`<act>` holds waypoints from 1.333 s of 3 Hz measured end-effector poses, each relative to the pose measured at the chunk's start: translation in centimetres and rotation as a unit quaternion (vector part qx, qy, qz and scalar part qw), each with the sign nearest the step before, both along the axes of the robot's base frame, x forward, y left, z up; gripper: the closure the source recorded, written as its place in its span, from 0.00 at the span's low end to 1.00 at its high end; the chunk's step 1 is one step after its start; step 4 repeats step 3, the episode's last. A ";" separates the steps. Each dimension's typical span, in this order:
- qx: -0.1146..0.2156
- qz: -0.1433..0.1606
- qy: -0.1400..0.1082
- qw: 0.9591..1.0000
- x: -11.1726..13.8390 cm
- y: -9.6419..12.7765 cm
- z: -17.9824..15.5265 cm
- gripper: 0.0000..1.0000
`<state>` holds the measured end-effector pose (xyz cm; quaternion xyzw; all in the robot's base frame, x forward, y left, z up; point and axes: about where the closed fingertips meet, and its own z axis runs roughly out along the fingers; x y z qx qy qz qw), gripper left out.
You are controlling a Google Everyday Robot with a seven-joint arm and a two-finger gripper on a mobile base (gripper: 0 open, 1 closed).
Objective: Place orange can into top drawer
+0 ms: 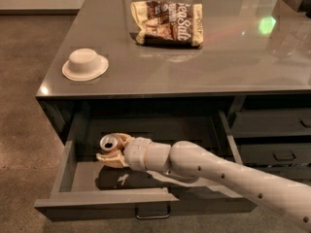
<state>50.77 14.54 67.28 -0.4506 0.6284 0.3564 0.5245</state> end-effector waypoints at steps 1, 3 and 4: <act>-0.005 0.002 -0.013 1.000 0.5 -0.1 0.4 0.11; -0.005 0.002 -0.013 1.000 0.5 -0.1 0.4 0.00; -0.005 0.002 -0.013 1.000 0.5 -0.1 0.4 0.00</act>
Offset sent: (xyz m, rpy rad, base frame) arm 0.0043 -0.0006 0.0037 -0.0099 -0.0233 0.0042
